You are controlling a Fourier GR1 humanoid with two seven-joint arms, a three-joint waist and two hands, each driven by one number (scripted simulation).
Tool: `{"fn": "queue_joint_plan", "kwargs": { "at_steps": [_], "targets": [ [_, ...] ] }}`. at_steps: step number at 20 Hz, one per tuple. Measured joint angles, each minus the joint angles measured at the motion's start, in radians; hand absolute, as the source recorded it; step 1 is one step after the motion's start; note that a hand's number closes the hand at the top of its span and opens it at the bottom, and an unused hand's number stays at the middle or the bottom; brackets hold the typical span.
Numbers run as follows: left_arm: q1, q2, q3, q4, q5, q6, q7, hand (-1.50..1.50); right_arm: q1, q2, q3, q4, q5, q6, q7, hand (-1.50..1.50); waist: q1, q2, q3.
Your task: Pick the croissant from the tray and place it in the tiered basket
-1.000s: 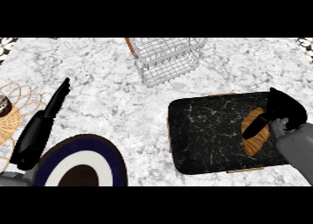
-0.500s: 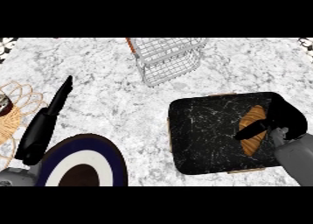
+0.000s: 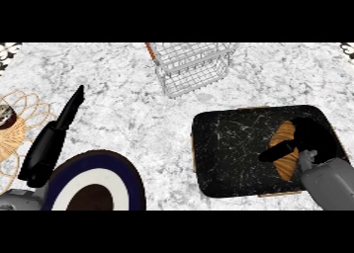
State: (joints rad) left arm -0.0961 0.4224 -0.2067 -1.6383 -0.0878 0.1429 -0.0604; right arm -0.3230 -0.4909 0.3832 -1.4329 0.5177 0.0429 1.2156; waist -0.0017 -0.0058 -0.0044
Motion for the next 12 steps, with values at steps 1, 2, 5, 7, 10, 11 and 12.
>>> {"fn": "queue_joint_plan", "kwargs": {
  "at_steps": [1,2,5,7,10,11,12],
  "targets": [
    [0.003,-0.003,0.002,-0.002,-0.001,-0.005,0.000,0.00,0.003,0.017,-0.006,0.002,0.019,-0.009,-0.011,1.50,0.000,-0.002,-0.002],
    [-0.001,0.001,0.013,-0.003,0.002,-0.014,0.005,0.00,-0.001,0.022,-0.019,0.015,0.033,-0.010,-0.025,1.50,0.001,-0.002,-0.003],
    [0.009,-0.006,0.027,-0.005,-0.003,-0.027,-0.006,0.00,0.009,0.038,-0.025,0.003,0.090,-0.008,-0.049,1.50,0.001,-0.003,-0.003],
    [0.017,-0.014,0.032,-0.015,-0.007,-0.032,-0.002,0.00,0.015,0.041,-0.030,-0.011,0.123,-0.003,-0.068,1.50,0.002,-0.003,-0.002],
    [0.017,-0.035,0.020,-0.026,-0.034,-0.025,0.014,0.00,0.012,0.048,-0.031,-0.028,0.186,-0.001,-0.082,1.50,0.003,-0.002,-0.001],
    [0.006,-0.035,0.026,-0.019,-0.034,-0.032,0.019,0.00,0.018,0.051,-0.026,-0.037,0.211,-0.002,-0.084,1.50,0.001,-0.001,-0.001],
    [0.007,-0.030,0.033,-0.025,-0.030,-0.041,0.019,0.00,0.008,0.049,-0.032,-0.044,0.228,0.002,-0.084,1.50,0.002,-0.001,0.000]
  ]
}}
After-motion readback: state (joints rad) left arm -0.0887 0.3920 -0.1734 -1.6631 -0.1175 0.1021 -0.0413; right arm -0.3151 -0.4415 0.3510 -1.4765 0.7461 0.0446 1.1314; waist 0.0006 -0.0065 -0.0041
